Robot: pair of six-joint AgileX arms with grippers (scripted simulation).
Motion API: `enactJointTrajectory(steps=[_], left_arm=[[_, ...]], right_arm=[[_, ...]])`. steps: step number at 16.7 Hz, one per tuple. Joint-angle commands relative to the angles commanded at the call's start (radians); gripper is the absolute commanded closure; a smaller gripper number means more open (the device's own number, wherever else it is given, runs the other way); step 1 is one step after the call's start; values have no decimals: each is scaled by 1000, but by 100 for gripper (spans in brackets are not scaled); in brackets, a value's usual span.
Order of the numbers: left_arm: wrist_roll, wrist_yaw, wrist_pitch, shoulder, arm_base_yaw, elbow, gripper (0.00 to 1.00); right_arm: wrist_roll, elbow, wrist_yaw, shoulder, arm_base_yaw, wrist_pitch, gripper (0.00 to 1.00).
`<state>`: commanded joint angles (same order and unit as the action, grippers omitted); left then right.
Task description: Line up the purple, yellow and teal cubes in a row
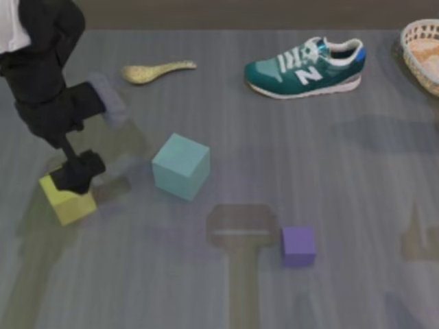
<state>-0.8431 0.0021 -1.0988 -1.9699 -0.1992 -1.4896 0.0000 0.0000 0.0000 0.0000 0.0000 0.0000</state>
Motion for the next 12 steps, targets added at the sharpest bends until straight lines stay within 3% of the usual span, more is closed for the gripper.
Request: enactJointTrajectory(steps=[3,8,12], left_arm=[[-22,-1,23,38,58,53,0],[-21,-1,24,33,55,53,0],[-21,-1,124,-6,57,110,0]], right_arm=[[0,0,0,0,0,0,0],[0,0,0,0,0,0,0],[0,0,0,0,0,0,0]])
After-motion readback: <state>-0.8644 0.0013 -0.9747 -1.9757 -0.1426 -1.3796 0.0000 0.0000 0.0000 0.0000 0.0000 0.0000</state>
